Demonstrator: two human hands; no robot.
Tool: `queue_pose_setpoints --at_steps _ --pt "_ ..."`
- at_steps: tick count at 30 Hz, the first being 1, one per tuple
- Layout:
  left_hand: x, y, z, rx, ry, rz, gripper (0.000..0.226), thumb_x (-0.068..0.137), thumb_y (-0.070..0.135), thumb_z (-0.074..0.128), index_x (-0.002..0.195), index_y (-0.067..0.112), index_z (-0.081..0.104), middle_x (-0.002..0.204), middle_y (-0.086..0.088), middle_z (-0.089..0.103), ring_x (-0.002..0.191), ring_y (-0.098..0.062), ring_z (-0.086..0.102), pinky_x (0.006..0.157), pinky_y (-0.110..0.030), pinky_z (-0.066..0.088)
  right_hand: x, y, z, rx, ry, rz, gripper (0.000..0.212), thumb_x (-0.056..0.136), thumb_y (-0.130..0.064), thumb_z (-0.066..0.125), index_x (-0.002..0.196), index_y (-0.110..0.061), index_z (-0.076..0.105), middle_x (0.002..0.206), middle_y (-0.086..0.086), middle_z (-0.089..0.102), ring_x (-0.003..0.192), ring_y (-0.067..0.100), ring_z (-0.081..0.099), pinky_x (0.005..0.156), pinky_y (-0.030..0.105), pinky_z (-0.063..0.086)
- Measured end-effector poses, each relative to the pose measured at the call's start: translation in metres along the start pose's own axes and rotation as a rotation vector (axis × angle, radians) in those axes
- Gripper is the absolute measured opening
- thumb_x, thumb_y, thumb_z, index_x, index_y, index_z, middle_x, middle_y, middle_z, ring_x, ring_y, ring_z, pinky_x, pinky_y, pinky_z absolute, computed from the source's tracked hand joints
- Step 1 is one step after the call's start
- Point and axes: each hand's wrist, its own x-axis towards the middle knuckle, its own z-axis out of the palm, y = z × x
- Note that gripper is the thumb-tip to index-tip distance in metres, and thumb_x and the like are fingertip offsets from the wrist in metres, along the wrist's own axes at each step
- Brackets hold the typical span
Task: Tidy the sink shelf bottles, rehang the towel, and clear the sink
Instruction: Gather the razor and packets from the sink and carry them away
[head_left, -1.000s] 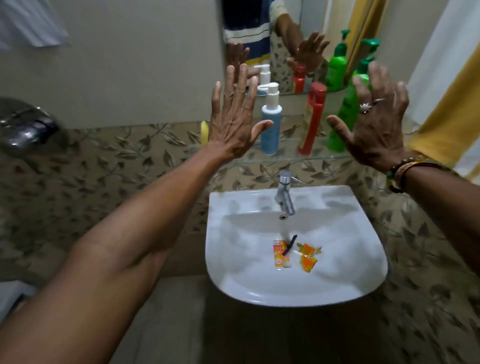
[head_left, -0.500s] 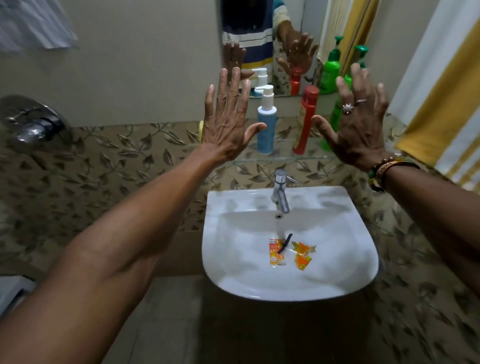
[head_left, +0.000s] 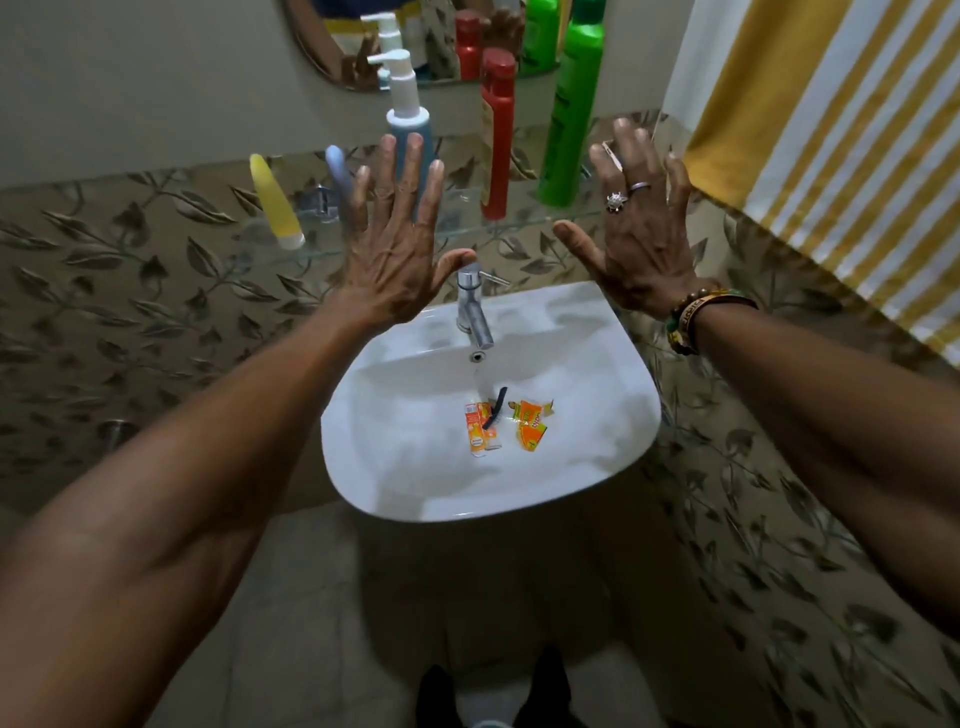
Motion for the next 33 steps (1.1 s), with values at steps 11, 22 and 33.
queue_pose_setpoints --at_steps 11,22,33 --pt "-0.023 0.004 0.01 -0.136 0.028 0.056 0.08 0.095 0.064 0.039 0.153 0.01 0.029 0.159 -0.016 0.027 0.145 -0.035 0.026 0.115 -0.048 0.02 -0.006 -0.023 0.004 0.069 -0.009 -0.014 0.074 0.098 -0.065 0.032 0.148 -0.01 0.038 0.155 0.018 0.035 0.142 0.036 0.034 0.115 0.051 0.022" --pt "-0.093 0.031 0.064 -0.358 -0.154 0.125 0.056 0.096 0.045 0.055 0.139 0.009 0.049 0.138 -0.016 0.052 0.121 -0.035 0.051 0.098 -0.045 0.041 -0.063 -0.073 0.042 0.142 -0.251 -0.024 0.058 0.099 -0.048 0.052 0.138 -0.004 0.053 0.139 0.019 0.053 0.119 0.038 0.054 0.099 0.048 0.038" --pt "-0.107 0.069 0.127 -0.562 -0.642 -0.203 0.051 0.103 0.039 0.042 0.148 0.014 0.036 0.142 -0.013 0.047 0.124 -0.034 0.05 0.1 -0.043 0.042 -0.096 -0.062 0.1 0.19 -0.541 0.021 0.058 0.1 -0.048 0.049 0.142 -0.009 0.05 0.139 0.012 0.053 0.116 0.033 0.056 0.097 0.044 0.036"
